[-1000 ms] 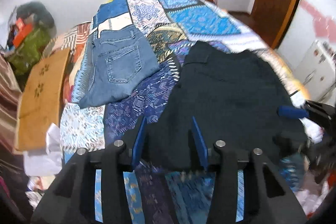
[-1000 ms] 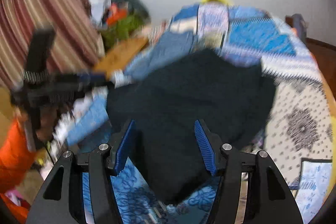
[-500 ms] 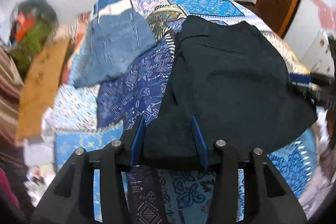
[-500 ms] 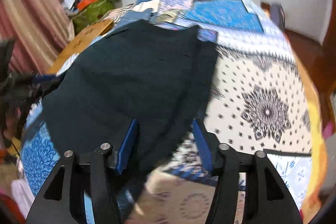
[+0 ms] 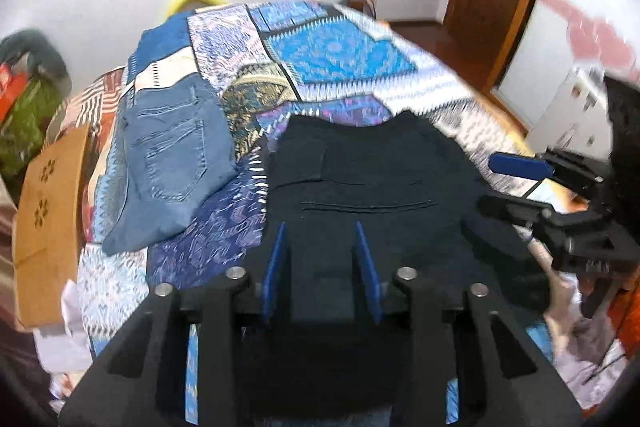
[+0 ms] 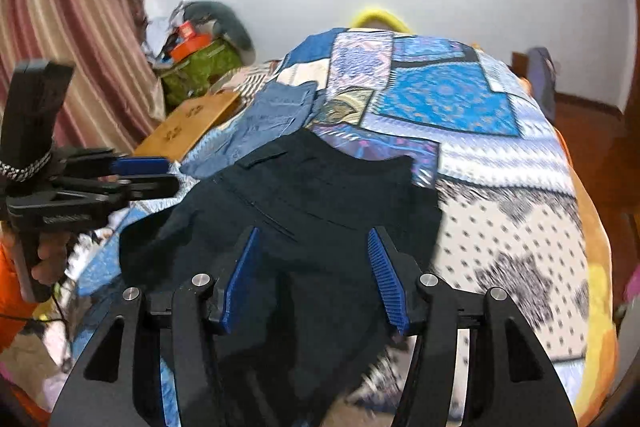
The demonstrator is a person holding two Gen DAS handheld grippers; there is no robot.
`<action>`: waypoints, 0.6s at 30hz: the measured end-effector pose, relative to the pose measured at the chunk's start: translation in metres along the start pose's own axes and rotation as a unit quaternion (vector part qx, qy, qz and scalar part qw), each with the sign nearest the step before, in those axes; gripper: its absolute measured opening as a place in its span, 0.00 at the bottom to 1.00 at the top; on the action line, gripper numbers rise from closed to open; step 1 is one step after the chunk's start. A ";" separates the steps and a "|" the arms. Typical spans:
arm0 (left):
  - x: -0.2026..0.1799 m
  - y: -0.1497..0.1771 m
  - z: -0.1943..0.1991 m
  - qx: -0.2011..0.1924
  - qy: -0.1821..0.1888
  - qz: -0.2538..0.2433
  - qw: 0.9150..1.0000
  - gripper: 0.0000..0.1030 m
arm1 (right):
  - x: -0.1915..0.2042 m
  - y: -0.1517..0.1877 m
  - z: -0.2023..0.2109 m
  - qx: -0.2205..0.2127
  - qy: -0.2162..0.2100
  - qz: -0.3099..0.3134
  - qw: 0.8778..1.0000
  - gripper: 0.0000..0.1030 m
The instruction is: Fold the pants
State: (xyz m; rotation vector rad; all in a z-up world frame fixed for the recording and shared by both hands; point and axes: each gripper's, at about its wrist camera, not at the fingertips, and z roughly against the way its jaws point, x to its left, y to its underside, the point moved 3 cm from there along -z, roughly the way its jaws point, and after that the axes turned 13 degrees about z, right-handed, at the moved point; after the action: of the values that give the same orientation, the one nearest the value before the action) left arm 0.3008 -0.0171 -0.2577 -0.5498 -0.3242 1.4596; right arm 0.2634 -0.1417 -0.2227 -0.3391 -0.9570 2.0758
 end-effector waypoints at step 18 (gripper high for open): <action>0.074 -0.006 -0.007 0.013 -0.052 0.028 0.998 0.56 | -0.039 0.037 0.028 0.048 0.086 -0.031 0.995 0.53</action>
State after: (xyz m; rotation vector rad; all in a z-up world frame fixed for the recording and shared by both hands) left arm 0.3171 0.0549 -0.2690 -0.4664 -0.3733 1.5478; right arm 0.2526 -0.2003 -0.2345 -0.4242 -0.7531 1.9939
